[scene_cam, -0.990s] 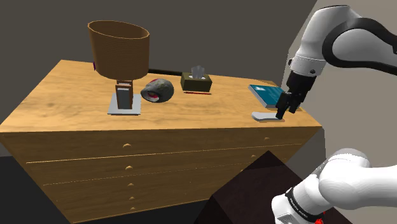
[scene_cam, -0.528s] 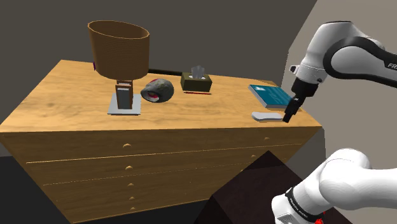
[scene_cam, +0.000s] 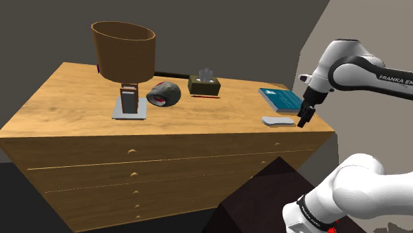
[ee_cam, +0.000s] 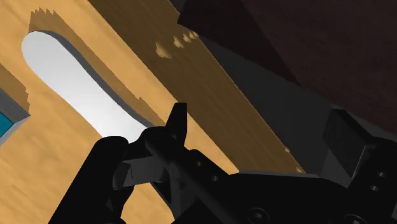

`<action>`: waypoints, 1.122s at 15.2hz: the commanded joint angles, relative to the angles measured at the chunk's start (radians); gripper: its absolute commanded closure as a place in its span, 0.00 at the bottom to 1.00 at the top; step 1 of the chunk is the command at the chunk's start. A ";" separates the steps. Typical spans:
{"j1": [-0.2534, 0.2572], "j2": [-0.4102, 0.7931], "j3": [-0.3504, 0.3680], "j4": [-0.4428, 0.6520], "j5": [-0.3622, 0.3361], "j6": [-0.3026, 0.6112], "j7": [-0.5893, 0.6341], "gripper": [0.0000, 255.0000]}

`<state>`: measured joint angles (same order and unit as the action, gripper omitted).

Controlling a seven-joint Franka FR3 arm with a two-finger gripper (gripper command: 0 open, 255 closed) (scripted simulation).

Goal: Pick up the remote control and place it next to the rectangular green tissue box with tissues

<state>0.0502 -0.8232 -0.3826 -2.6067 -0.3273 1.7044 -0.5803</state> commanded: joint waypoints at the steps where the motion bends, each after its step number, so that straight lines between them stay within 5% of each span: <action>1: 0.008 0.020 -0.069 -0.009 -0.047 0.055 -0.112 0.00; 9: 0.142 0.263 -0.370 0.085 -0.117 0.305 -0.538 0.00; 15: 0.370 0.528 -0.651 0.218 0.022 0.485 -0.925 0.00; 17: 0.397 0.562 -0.683 0.221 0.050 0.512 -0.963 0.00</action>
<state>0.4254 -0.2866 -1.0417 -2.3911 -0.2973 2.1967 -1.5115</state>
